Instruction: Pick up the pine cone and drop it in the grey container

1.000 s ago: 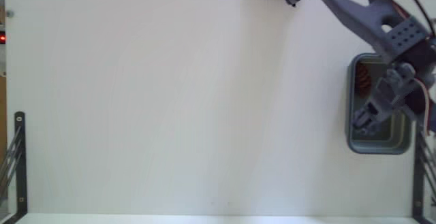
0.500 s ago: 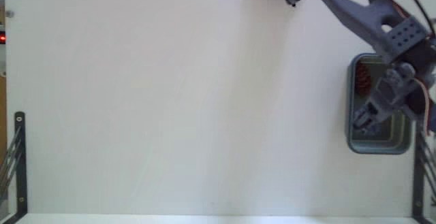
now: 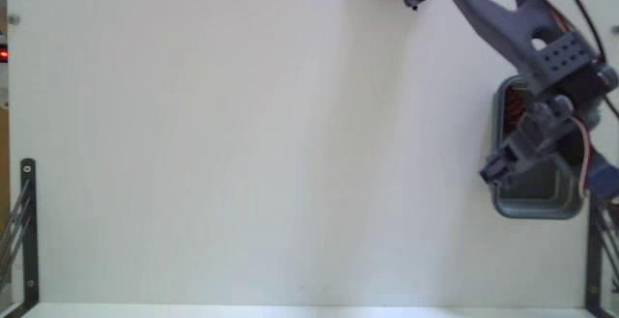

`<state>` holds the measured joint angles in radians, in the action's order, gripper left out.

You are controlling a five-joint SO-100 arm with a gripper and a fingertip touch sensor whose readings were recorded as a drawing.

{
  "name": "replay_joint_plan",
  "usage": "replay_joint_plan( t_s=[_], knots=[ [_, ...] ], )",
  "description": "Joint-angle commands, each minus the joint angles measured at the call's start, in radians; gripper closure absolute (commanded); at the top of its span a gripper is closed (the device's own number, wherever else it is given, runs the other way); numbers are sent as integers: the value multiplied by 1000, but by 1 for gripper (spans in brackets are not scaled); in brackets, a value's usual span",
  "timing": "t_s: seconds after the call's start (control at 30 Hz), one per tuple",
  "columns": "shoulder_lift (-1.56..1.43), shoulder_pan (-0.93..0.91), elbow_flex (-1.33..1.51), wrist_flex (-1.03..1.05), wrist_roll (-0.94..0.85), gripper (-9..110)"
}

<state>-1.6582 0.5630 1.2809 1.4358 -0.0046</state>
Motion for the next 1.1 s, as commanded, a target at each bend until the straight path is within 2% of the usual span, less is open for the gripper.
replay_joint_plan(
  t_s=[0.0,1.07],
  knots=[
    [-128,-34,30,-9,5,-9],
    [-568,-369,466,-7,5,-9]
  ],
)
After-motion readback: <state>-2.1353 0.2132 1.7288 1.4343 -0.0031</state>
